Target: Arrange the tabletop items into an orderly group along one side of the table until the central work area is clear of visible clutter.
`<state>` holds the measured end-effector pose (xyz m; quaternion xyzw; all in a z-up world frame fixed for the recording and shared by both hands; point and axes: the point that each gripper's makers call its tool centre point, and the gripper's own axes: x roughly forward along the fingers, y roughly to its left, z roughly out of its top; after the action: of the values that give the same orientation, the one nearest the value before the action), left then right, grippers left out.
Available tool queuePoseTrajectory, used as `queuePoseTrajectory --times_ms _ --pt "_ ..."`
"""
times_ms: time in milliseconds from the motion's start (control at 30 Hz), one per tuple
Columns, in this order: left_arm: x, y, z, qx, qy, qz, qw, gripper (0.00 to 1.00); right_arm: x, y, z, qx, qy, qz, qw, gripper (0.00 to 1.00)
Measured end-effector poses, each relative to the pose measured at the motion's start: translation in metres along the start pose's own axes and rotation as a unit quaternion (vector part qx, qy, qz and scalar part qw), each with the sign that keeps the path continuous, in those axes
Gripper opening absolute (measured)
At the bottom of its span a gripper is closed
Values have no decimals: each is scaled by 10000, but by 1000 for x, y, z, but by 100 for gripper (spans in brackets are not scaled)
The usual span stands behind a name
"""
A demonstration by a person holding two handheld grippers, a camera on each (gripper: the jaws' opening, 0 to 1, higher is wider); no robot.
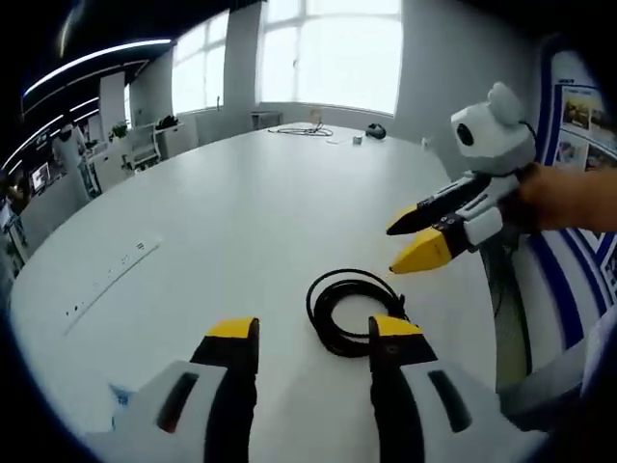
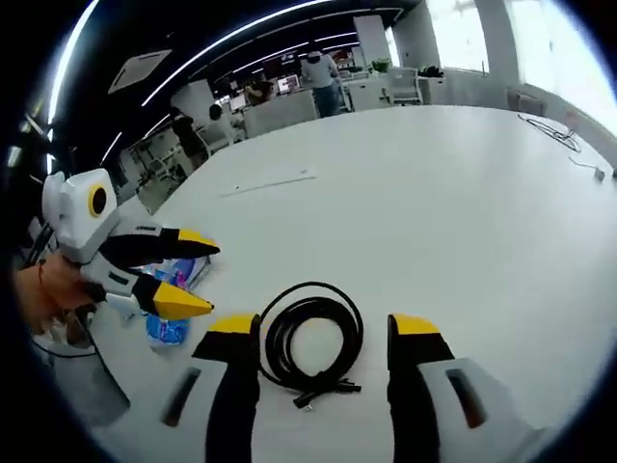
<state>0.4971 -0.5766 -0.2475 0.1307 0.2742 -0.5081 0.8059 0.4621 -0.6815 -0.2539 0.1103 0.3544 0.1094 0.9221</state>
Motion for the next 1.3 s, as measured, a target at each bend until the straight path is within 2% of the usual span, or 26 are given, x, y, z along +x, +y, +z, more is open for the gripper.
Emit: queuePoseTrajectory --times_ms 267,600,833,1100,1300 --pt "-25 7 5 41 -101 63 9999 50 -14 14 1 397 -182 -101 9990 60" --pt "-65 22 8 27 -227 192 9996 55 -26 38 -7 568 -221 -61 9981 62" --pt "-91 31 2 85 -227 308 9992 56 -32 55 -15 757 -259 -12 9968 62" --pt "-118 37 -11 87 -154 374 9991 58 -38 67 -19 901 -333 -44 9954 62" --pt "-140 43 -22 73 -99 447 9989 58 -41 84 -23 935 -372 -39 9949 63"
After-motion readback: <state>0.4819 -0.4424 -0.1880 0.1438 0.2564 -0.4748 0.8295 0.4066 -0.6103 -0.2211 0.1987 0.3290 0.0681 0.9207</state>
